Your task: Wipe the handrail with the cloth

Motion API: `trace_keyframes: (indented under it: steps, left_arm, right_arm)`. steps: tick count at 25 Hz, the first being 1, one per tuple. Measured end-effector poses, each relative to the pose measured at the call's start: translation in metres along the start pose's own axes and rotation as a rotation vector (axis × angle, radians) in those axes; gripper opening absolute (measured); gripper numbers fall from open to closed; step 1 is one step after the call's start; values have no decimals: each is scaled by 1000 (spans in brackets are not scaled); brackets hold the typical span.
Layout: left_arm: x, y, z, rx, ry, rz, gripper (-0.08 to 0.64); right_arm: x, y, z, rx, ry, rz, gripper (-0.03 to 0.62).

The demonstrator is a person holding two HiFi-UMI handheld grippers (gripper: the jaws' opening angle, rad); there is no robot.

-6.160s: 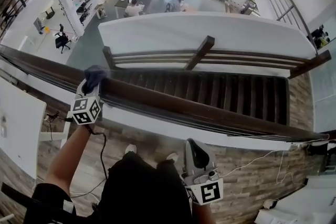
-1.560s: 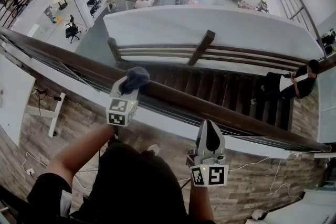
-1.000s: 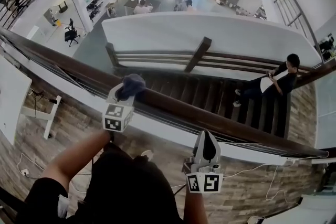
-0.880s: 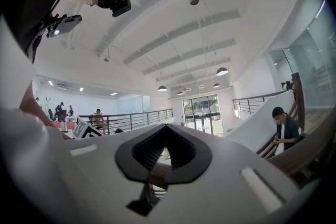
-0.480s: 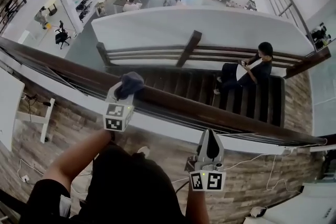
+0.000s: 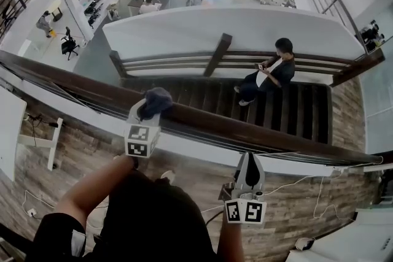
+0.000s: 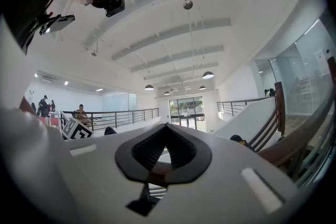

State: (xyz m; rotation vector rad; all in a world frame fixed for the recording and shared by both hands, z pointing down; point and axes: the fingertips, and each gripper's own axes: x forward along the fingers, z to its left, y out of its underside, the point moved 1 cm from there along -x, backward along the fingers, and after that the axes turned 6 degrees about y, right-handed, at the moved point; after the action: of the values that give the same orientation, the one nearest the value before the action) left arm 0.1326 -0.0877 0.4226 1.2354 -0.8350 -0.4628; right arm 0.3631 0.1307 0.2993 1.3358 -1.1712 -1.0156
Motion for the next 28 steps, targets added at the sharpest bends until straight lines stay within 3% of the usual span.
trace_keyframes:
  steps: [9, 24, 28]
  left_arm:
    - [17, -3, -54, -54, 79, -1, 78]
    - [22, -6, -75, -73, 152, -34, 78]
    - [7, -14, -79, -123, 194, -103, 78]
  right_arm:
    - [-9, 8, -9, 6, 30, 20, 2]
    - [-27, 9, -16, -1, 62, 23, 2]
    - [-27, 6, -4, -1, 36, 22, 2]
